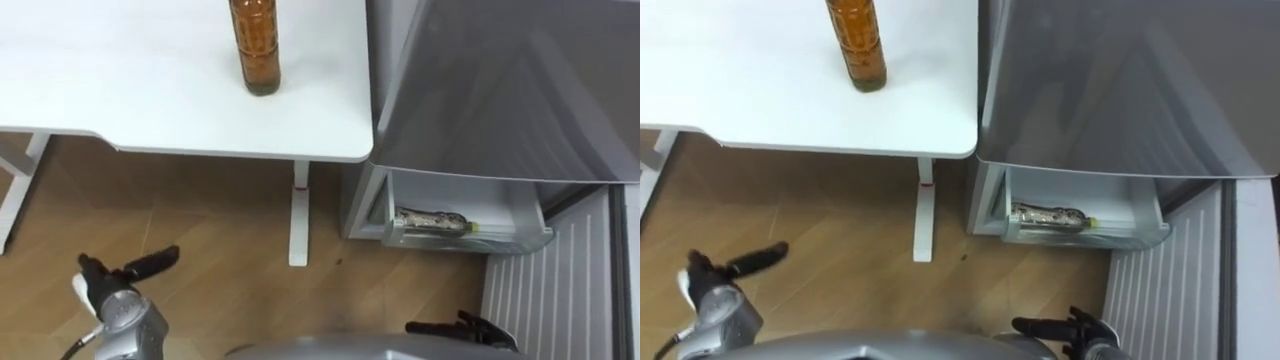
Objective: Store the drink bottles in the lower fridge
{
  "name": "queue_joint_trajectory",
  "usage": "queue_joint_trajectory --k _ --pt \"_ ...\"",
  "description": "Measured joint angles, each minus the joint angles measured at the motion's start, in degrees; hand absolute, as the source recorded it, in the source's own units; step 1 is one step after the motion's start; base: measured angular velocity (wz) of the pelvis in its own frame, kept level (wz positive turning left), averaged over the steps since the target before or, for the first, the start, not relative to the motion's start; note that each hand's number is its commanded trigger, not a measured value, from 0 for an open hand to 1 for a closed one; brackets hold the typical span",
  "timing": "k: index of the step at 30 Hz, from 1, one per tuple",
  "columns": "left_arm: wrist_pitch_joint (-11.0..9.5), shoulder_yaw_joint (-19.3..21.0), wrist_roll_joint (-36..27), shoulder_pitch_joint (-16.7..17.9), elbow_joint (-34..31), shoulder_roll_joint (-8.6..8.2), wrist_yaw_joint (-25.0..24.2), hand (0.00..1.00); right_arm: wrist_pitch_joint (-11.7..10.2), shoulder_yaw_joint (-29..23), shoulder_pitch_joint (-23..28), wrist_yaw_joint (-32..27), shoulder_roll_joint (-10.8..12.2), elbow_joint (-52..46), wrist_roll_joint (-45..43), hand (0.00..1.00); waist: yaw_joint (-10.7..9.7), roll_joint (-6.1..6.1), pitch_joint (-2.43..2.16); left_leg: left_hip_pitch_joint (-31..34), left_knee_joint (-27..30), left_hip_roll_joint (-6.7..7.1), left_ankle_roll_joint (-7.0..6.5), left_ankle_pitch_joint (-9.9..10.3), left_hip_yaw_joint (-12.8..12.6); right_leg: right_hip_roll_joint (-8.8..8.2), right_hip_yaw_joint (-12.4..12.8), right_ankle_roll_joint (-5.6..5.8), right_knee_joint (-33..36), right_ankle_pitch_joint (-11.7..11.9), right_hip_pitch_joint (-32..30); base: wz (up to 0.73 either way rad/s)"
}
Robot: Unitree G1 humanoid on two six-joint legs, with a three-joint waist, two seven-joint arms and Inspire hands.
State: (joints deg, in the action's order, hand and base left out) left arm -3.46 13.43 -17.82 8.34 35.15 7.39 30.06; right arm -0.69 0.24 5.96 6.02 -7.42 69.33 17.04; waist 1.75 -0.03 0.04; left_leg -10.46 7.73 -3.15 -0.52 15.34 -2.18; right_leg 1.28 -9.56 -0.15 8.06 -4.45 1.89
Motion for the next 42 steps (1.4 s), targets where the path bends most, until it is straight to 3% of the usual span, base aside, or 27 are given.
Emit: queue_joint_trajectory --k 5,10,17,27,34,42 --pt "-1.12 -0.21 4.25 0.87 -12.12 -0.03 5.7 0.0 -0.14 -1.09 0.29 0.41 0.03 -0.54 -1.24 0.0 -0.11 0.06 -0.08 0.03 0.14 0.02 -0.02 -0.01 0.79 -0.11 -0.18 0.06 0.31 -0.29 -0.11 0.04" --pt "-2.08 -0.33 5.62 0.85 -22.55 0.41 8.19 0.0 -0.61 -1.51 0.34 0.4 -0.02 -0.51 -2.31 0.0 -0.06 0.38 -0.2 -0.01 0.16 0.04 -0.03 -0.02 0.97 -0.11 -0.17 0.08 0.32 -0.3 -0.13 0.0" --pt "-2.96 -0.35 12.25 0.91 -36.72 0.35 9.58 0.0 -1.18 -1.66 0.83 -0.11 -0.01 0.01 -2.24 0.0 -0.15 0.44 -0.24 -0.19 0.6 0.1 -0.03 -0.02 1.15 -0.1 -0.03 0.06 0.3 -0.3 0.15 -0.01" --pt "-3.38 -0.49 13.41 1.23 -43.39 0.26 7.2 0.0 -1.31 -1.63 0.72 0.02 -0.01 -0.52 -2.32 0.0 -0.44 0.43 -0.19 -0.09 0.52 0.1 -0.02 -0.02 1.32 -0.11 -0.01 -0.02 0.34 -0.36 0.07 0.01" --pt "-3.37 -2.67 11.95 1.16 -43.24 -0.01 0.1 0.0 -1.93 -1.62 0.1 2.58 0.09 0.37 -2.38 0.0 -1.73 -0.4 0.01 0.18 0.65 0.1 -0.02 -0.03 1.31 -0.1 -0.03 -0.02 -0.12 -0.44 0.09 0.0" --pt "-1.69 -6.0 9.22 0.54 -43.2 -0.07 -6.17 0.0 -1.74 -1.53 -1.47 3.38 0.36 2.4 -2.39 0.0 -3.24 -0.97 0.16 0.23 0.7 0.08 -0.01 -0.04 0.61 -0.05 0.27 -0.02 -0.34 -0.44 -0.04 -0.02"
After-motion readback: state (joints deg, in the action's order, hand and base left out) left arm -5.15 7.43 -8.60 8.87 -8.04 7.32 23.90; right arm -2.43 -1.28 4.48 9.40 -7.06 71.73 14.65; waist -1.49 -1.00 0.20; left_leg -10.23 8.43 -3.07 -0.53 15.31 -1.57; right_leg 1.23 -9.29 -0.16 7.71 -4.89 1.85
